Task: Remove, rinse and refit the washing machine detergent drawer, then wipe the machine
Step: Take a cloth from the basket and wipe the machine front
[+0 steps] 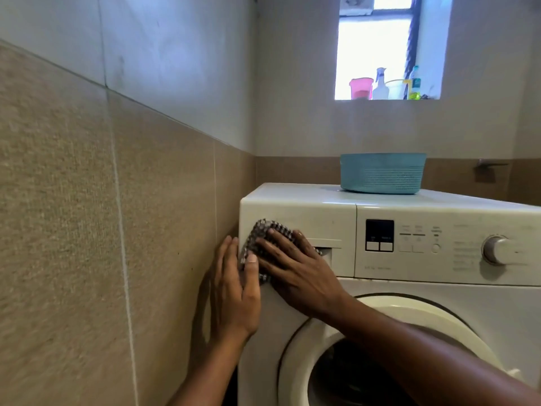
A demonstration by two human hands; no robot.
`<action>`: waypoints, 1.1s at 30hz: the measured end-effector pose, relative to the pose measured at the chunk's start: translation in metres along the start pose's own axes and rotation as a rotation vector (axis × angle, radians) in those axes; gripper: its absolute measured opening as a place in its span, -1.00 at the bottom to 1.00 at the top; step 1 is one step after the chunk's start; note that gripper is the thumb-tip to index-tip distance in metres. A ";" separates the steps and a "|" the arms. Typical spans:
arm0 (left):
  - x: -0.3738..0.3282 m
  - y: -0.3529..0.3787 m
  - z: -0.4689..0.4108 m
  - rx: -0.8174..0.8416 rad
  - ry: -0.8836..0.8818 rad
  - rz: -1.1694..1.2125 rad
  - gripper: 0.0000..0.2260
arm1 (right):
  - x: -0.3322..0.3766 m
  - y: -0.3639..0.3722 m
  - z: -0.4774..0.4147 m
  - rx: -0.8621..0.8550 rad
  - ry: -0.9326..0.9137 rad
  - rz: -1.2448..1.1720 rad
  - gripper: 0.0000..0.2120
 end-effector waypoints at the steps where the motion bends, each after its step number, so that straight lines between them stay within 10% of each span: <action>1: -0.002 0.000 -0.002 -0.009 0.015 -0.006 -0.43 | 0.002 -0.004 -0.013 0.000 0.009 -0.015 -0.45; 8: -0.010 -0.002 -0.024 -0.089 -0.010 0.116 -0.32 | 0.007 -0.030 -0.144 0.426 -0.014 0.127 -0.63; 13: -0.016 0.006 -0.034 -0.094 0.032 0.145 -0.35 | -0.069 -0.054 -0.145 0.286 0.540 -0.472 -0.57; 18: -0.054 0.042 -0.022 -0.070 0.235 0.063 -0.44 | -0.069 -0.045 -0.021 0.041 0.181 -0.100 -0.44; 23: -0.093 0.079 -0.002 0.096 0.436 -0.120 -0.47 | -0.088 -0.034 0.086 -0.065 0.770 -0.095 -0.30; 28: -0.109 0.110 0.013 0.263 0.558 -0.314 -0.47 | -0.054 -0.018 0.092 0.029 0.272 -0.068 -0.34; 33: -0.146 0.131 -0.001 0.223 0.667 -0.383 -0.48 | -0.128 -0.044 0.070 0.091 0.485 0.019 -0.30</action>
Point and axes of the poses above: each hand's wrist, its own z-axis away from the middle knuckle, its own y-axis out of the palm, x = y × z, the point moved 2 cm from there along -z, towards the middle knuckle, and after that the axes turned 5 degrees about -y, right-handed, at the moved point
